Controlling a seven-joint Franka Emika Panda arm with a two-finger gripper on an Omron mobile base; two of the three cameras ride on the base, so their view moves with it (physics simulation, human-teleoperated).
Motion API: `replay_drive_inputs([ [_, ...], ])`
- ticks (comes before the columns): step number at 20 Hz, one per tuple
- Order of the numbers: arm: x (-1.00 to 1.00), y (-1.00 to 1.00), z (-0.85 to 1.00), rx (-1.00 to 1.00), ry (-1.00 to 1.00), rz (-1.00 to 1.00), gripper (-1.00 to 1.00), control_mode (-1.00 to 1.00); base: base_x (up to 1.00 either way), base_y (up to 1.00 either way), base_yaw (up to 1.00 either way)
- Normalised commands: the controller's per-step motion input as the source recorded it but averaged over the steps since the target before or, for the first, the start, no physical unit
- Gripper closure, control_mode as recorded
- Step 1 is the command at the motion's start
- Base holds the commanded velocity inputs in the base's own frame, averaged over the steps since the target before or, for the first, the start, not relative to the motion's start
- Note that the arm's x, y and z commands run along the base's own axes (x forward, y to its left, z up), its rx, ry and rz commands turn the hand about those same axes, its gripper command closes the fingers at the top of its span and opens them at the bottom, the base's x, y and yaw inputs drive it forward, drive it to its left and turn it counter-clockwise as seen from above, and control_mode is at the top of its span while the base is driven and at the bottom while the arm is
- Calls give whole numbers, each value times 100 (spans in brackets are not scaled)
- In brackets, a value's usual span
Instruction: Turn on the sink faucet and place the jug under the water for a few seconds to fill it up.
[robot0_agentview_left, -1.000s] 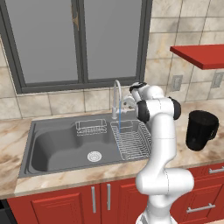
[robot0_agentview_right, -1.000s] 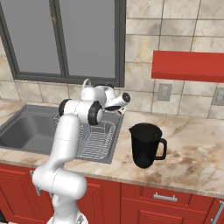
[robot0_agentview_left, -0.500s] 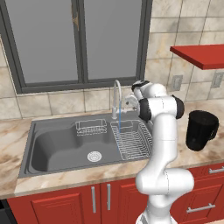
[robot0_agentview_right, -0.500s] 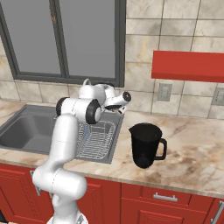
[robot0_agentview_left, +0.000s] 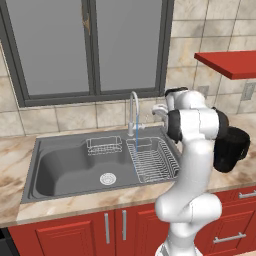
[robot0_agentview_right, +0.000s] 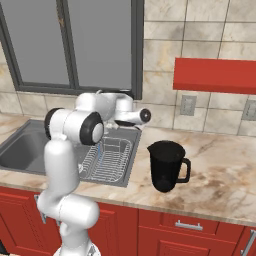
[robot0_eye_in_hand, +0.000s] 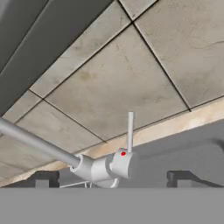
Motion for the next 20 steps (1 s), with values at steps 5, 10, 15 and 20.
replay_drive_inputs([
  [5,-78,0,100,-9,-22,0,-100,-100,0,0,0],
  [10,-75,0,100,-10,-14,0,-100,-100,0,0,0],
  [15,-63,0,100,-10,-3,0,-100,-100,0,0,0],
  [20,-54,-9,95,-7,1,0,-100,-100,0,0,0],
])
